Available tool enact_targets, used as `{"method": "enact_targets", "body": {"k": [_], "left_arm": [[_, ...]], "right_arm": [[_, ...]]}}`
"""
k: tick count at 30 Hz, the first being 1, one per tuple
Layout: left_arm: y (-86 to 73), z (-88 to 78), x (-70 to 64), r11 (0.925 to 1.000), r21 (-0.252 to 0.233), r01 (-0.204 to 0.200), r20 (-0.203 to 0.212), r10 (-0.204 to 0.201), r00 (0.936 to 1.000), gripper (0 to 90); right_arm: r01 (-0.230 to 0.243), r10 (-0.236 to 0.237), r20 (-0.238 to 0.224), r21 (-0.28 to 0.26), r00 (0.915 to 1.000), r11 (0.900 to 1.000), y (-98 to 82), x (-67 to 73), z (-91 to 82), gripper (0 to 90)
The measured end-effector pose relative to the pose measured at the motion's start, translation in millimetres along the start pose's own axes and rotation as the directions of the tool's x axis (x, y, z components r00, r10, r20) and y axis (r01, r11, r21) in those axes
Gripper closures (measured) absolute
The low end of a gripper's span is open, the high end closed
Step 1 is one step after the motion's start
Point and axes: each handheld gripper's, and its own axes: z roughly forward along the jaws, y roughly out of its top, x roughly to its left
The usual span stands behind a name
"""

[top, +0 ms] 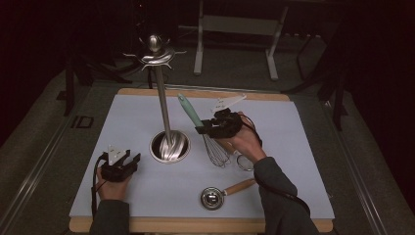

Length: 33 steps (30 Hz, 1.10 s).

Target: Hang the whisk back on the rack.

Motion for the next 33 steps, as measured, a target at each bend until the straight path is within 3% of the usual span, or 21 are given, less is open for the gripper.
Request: {"method": "enact_targets", "body": {"k": [11,26,33], "left_arm": [[0.0,0.0,-0.1,1.0,0.0,0.0,0.0,0.0,1.0,56.3],[0.0,0.2,-0.2,1.0,0.0,-0.001,0.0,0.001,1.0,56.3],[0.1,0.3,-0.4,1.0,0.001,-0.004,0.001,0.004,1.0,56.3]], "right_arm": [[0.035,-0.035,-0.005,-0.049,0.9994,0.998,8.3,6.0,-8.9,69.4],[0.128,-0.129,0.003,-0.123,0.9916,0.984,37.3,27.1,-11.0,69.4],[0.159,-0.16,0.005,-0.128,0.9871,0.979,47.2,34.5,-8.3,69.4]]}}
